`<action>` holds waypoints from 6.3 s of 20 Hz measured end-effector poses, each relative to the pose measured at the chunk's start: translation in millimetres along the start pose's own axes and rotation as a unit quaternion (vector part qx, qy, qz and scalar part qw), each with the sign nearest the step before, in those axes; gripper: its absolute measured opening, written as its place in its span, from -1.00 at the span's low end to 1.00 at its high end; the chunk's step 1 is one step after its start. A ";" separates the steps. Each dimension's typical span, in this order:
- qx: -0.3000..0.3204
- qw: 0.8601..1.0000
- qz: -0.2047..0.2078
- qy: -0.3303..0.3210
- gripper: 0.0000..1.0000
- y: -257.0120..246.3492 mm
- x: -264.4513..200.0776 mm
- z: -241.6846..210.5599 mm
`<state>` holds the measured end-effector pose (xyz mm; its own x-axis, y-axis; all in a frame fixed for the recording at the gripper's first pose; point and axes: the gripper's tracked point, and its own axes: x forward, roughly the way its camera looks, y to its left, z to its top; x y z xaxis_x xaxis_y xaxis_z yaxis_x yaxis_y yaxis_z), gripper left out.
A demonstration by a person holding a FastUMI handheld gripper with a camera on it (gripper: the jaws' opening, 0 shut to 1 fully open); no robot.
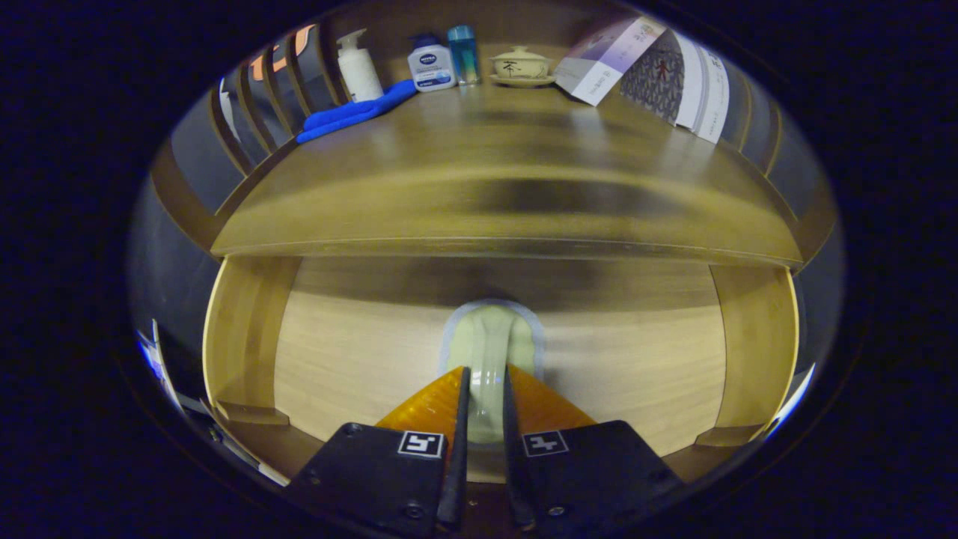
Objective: Pull open the drawer, take out the items inside it, and place them on the countertop above the cabinet.
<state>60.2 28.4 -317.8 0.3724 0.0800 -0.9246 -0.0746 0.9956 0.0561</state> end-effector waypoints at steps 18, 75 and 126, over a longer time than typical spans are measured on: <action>-0.011 0.990 0.050 -0.128 -0.53 7.0 -139.4 45.5; -0.031 0.866 0.032 -0.498 1.00 32.2 -280.7 72.2; 0.018 0.904 -0.044 -0.426 0.99 2.5 -53.9 -50.5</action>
<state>-6.8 24.1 -286.9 0.9533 -0.0062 -0.3020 0.0138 0.9996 0.0231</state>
